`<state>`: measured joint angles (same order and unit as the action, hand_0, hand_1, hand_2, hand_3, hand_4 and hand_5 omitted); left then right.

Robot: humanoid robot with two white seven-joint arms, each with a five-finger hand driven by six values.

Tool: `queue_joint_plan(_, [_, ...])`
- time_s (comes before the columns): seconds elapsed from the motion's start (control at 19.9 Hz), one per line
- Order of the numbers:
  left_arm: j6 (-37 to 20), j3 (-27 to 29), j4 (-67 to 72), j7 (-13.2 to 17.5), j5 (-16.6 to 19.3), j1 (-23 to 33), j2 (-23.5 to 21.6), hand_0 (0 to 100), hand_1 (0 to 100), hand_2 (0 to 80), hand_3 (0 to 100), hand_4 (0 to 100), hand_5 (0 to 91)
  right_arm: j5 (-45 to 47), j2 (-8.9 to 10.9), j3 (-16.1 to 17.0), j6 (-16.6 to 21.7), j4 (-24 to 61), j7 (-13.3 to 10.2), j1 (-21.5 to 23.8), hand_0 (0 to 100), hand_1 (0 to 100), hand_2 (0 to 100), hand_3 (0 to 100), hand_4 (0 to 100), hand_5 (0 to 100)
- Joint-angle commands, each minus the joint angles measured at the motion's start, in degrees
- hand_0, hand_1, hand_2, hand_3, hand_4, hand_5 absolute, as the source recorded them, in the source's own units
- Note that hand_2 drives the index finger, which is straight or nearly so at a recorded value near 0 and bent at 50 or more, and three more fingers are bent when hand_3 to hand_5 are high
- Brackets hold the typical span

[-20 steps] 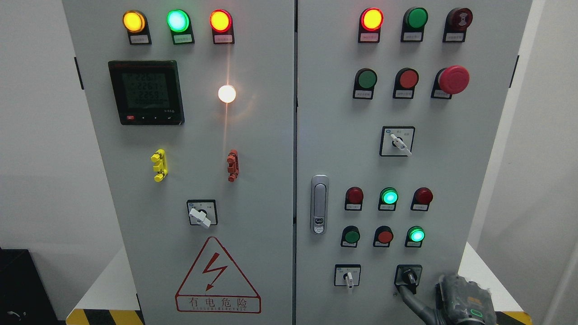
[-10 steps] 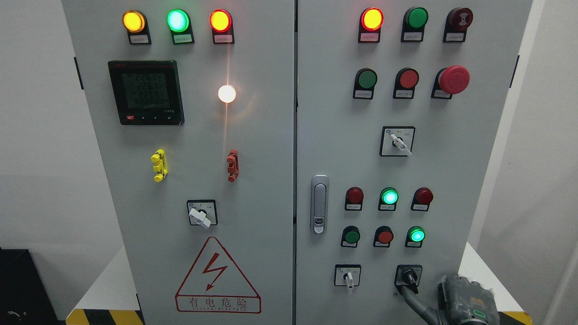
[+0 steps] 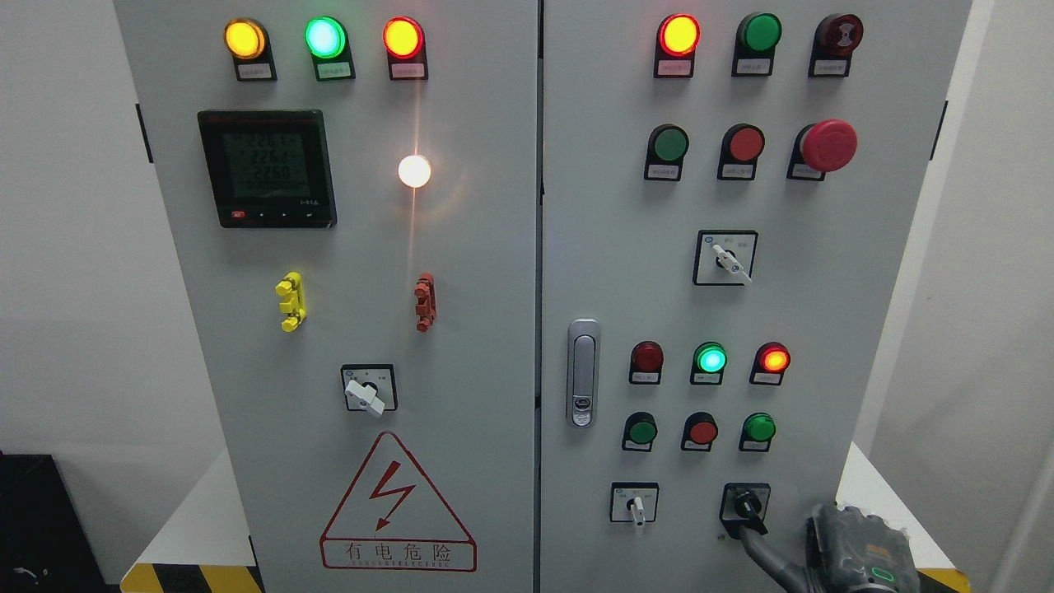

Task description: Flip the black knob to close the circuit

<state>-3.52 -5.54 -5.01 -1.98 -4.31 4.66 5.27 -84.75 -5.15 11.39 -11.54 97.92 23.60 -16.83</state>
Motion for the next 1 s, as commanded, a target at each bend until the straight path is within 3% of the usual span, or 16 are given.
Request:
queue_joint_plan(0.0, [0.0, 0.0, 0.0, 0.0, 0.0, 0.0, 0.0, 12, 56, 0.0, 0, 0, 0.0, 0.3, 0.05, 0.8, -0.1, 0.3, -0.2, -0.1, 0, 0, 90, 100, 94, 93])
queue_joint_plan(0.95, [0.0, 0.0, 0.0, 0.0, 0.0, 0.0, 0.0, 12, 56, 0.0, 0, 0, 0.0, 0.7, -0.3, 0.8, -0.2, 0.9, -0.5, -0.3, 0, 0, 90, 100, 94, 93])
